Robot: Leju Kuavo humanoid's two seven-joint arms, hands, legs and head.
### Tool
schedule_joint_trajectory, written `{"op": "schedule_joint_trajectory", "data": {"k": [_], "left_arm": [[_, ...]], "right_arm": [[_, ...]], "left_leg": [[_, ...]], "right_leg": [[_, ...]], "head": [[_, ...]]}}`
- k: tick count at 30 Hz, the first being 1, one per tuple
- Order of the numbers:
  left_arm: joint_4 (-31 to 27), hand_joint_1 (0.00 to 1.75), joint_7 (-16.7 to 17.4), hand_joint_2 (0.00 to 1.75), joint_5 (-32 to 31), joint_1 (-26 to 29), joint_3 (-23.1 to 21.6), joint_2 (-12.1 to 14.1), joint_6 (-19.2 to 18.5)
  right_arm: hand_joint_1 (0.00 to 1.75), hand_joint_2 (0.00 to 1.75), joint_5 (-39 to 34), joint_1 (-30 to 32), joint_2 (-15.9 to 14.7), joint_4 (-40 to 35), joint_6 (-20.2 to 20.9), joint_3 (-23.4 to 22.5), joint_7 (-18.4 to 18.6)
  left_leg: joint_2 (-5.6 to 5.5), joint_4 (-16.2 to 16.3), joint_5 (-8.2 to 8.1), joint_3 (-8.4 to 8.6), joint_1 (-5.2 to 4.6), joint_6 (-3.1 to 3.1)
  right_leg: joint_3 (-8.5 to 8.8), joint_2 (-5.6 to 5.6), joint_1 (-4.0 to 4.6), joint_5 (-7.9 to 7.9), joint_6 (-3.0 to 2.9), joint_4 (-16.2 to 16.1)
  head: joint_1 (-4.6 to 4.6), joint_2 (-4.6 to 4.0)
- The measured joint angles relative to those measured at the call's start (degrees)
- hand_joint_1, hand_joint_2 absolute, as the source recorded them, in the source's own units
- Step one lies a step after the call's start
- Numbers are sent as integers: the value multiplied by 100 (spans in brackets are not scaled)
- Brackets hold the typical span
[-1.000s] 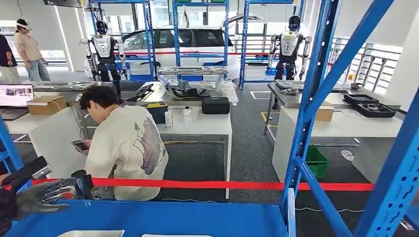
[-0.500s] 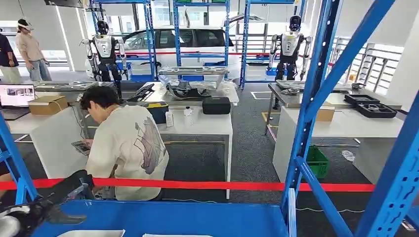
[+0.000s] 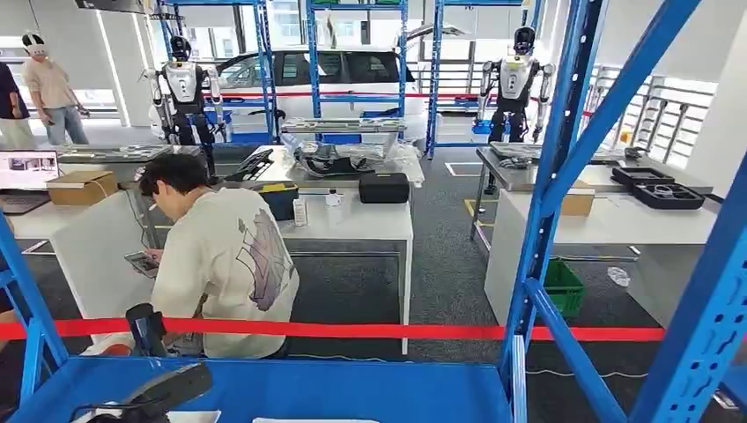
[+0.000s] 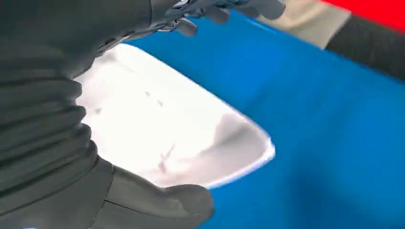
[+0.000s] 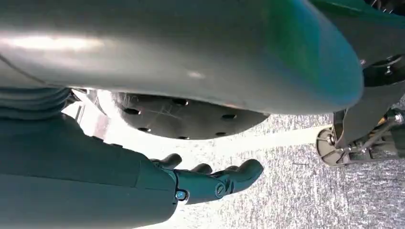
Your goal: Take the parts from the cabinet and place them on the table.
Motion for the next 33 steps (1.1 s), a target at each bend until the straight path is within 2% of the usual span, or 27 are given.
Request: {"op": "schedule_joint_trajectory", "data": {"k": [13, 19, 23, 33], "left_arm": [[-531, 0, 37, 175, -98, 635, 277, -63, -337], [-612, 0, 50, 175, -140, 706, 332, -72, -356], [-610, 0, 74, 175, -260, 707, 367, -94, -498], [-523, 0, 459, 175, -647, 787, 372, -155, -557]], "right_arm": [[0, 0, 120, -22, -15, 0, 0, 160, -18], [0, 0, 120, -27, -17, 0, 0, 175, -17], [0, 0, 100, -31, -17, 0, 0, 175, 0], [0, 0, 52, -34, -17, 0, 0, 188, 13]], "left_leg": [[-1, 0, 0, -1, 0, 0], [-1, 0, 0, -1, 1, 0], [-1, 0, 0, -1, 1, 0], [-2, 0, 0, -17, 1, 0]], "right_leg": [[0, -3, 1, 0, 0, 1], [0, -3, 1, 0, 0, 1], [0, -3, 1, 0, 1, 1], [0, -4, 1, 0, 1, 1]], "head": [[0, 0], [0, 0], [0, 0], [0, 0]]}}
